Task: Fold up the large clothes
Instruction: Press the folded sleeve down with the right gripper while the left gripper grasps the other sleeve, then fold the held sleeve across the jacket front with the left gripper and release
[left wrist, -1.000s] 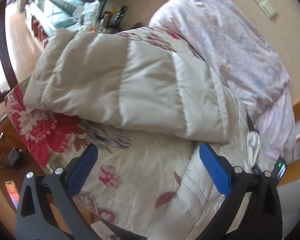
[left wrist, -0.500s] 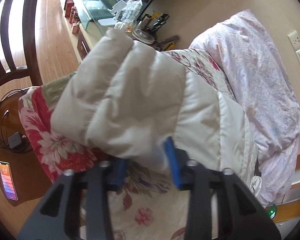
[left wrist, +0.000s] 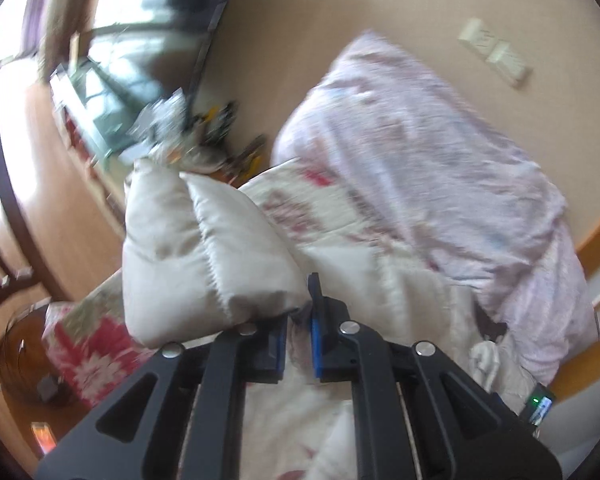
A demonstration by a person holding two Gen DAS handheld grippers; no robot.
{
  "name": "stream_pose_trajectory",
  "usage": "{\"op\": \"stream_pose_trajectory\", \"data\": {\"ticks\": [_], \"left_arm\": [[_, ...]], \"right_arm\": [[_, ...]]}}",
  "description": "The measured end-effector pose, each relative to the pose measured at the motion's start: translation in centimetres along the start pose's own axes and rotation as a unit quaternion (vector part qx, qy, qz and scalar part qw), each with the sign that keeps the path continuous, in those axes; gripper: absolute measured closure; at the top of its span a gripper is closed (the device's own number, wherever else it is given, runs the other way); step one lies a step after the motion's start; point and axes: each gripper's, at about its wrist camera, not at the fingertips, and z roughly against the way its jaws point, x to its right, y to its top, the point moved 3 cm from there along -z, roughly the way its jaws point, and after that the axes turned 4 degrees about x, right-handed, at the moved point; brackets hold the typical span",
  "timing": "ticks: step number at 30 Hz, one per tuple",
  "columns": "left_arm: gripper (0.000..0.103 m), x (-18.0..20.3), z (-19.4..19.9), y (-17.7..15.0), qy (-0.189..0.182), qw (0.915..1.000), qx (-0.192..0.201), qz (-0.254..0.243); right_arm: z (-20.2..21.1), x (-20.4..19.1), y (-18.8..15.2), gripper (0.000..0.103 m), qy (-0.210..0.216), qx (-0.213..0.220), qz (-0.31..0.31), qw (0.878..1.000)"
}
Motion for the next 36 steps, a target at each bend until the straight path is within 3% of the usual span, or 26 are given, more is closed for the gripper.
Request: {"op": "stream_pose_trajectory", "data": {"ticks": [5,8,10,12,18,22,25,26,28,30,32,36], "left_arm": [[0.094,9.9,1.0,0.1,-0.089,0.9932,0.010,-0.074],[0.094,15.4,1.4,-1.6,-0.144,0.9831,-0.005,-0.112],[0.094,18.9,1.6,-3.3,-0.181,0.9737,-0.019,-0.137],[0.094,22.2,1.8,-5.3,-0.214,0.9625,-0.032,-0.163],[0.094,29.6,0.3,-11.4,-0.277,0.9328,-0.093,-0.212],[0.092,32.7,-3.0,-17.1,-0.273,0.9177,-0.154,-0.244],[0.066,33.8,-4.9,-20.8,-0.260,0.9057,-0.202,-0.266],[0.063,33.8,-5.0,-21.5,-0.261,0.9017,-0.213,-0.271],[0.046,33.9,-4.1,-21.8,-0.289,0.8899,-0.220,-0.276],[0.029,33.0,-2.6,-20.2,-0.301,0.8939,-0.192,-0.271],[0.024,31.5,-1.6,-17.4,-0.292,0.9048,-0.153,-0.269],[0.022,26.8,-2.6,-12.2,-0.190,0.9415,-0.081,-0.267]], "right_arm": [[-0.1,-0.1,-0.1,0.052,-0.002,-0.002,0.005,1.000],[0.1,0.3,0.1,0.051,0.013,-0.016,0.006,1.000],[0.7,1.5,0.2,0.041,0.039,-0.031,-0.024,0.998],[2.3,3.3,0.3,0.038,0.063,-0.025,-0.064,0.996],[7.3,9.8,0.5,0.026,-0.005,0.040,-0.089,0.995],[8.0,13.0,-0.1,0.025,-0.031,0.045,-0.108,0.993],[7.8,14.6,-0.6,0.025,-0.038,0.039,-0.129,0.990],[7.9,14.8,-0.7,0.026,-0.039,0.039,-0.132,0.990],[8.4,15.1,-0.7,0.026,-0.039,0.045,-0.133,0.989],[9.0,14.9,-0.4,0.027,-0.033,0.057,-0.128,0.990],[9.9,14.0,0.2,0.032,0.001,0.072,-0.121,0.990],[10.0,10.8,0.9,0.035,0.091,0.052,-0.097,0.990]]}}
